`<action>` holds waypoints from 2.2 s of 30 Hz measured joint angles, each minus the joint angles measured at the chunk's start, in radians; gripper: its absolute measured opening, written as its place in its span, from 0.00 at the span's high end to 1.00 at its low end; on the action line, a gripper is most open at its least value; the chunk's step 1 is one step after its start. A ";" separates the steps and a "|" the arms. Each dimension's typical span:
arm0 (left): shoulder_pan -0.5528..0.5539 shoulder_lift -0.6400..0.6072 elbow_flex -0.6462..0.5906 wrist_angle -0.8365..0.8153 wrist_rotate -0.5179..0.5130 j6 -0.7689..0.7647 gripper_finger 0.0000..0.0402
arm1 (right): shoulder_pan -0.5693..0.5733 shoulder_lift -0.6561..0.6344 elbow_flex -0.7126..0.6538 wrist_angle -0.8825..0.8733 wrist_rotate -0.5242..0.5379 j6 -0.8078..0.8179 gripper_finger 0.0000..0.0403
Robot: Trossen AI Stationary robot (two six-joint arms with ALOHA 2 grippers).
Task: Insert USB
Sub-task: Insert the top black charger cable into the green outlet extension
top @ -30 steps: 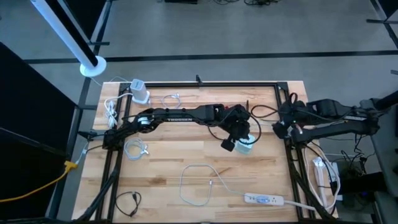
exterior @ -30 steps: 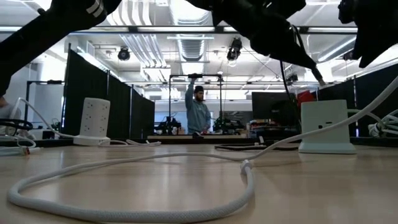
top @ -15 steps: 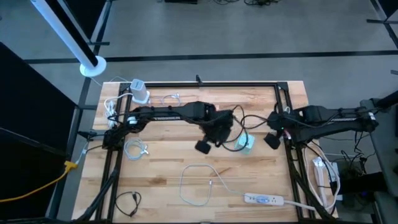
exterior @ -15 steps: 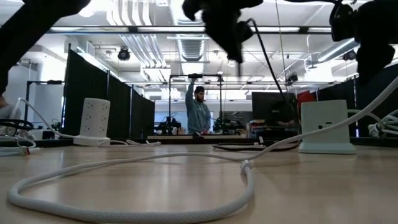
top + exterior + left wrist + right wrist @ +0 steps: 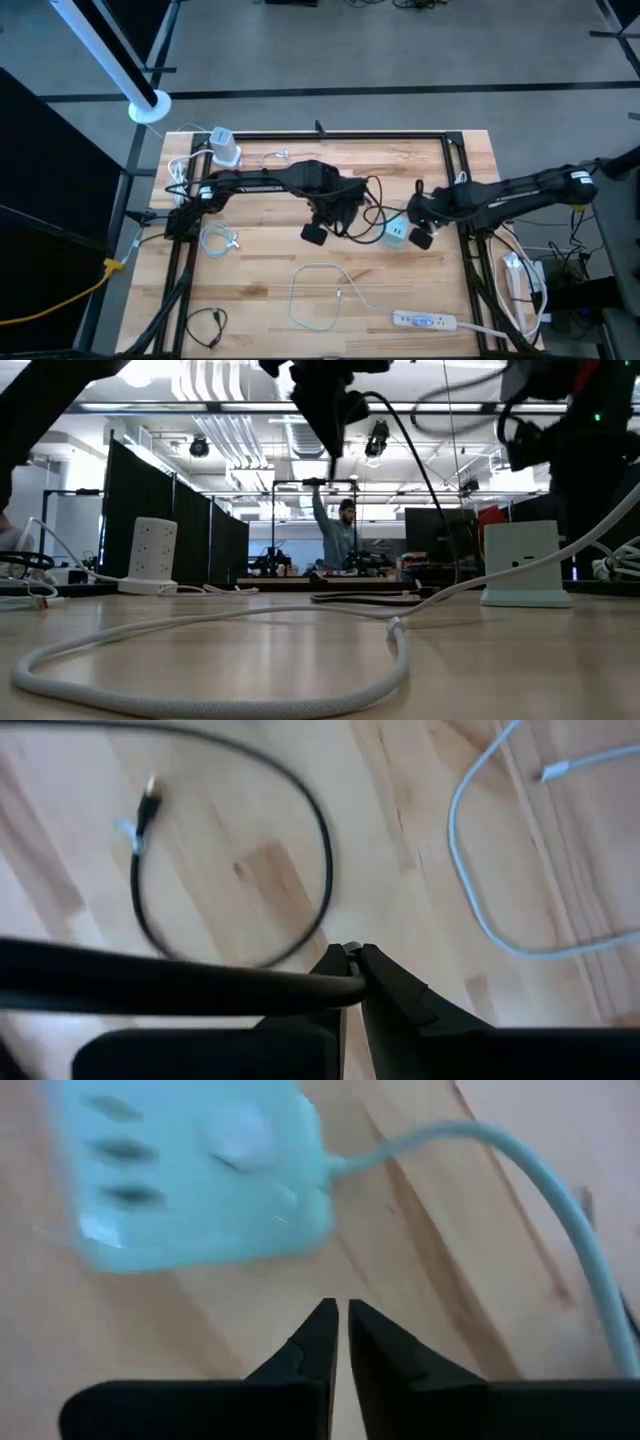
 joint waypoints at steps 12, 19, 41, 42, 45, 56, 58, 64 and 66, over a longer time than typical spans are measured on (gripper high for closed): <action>-0.051 -0.051 0.000 -0.046 -0.049 -0.087 0.98 | 0.004 0.115 -0.185 0.573 0.014 -0.015 1.00; -0.057 -0.055 0.000 -0.034 -0.050 -0.105 0.98 | 0.007 0.199 -0.176 0.870 0.015 -0.094 1.00; -0.035 -0.055 0.000 0.114 -0.056 -0.025 0.98 | 0.026 0.263 -0.113 0.863 0.230 -0.138 1.00; -0.034 -0.055 0.000 0.109 -0.056 -0.026 0.98 | 0.025 0.288 -0.113 0.912 0.222 -0.147 1.00; -0.034 -0.055 0.000 0.100 -0.056 -0.029 0.98 | 0.027 0.359 -0.113 1.002 0.175 -0.181 1.00; -0.030 -0.052 -0.111 0.196 -0.055 0.156 0.98 | 0.057 0.188 -0.106 0.784 0.104 -0.226 1.00; -0.029 -0.052 -0.138 0.222 -0.055 0.202 0.98 | 0.064 0.133 -0.104 0.714 0.101 -0.226 1.00; -0.022 -0.051 -0.233 0.372 -0.052 0.435 0.98 | 0.088 -0.050 -0.102 0.529 0.098 -0.182 1.00; -0.017 -0.051 -0.259 0.435 -0.048 0.574 0.98 | 0.094 -0.109 -0.102 0.507 0.098 -0.167 1.00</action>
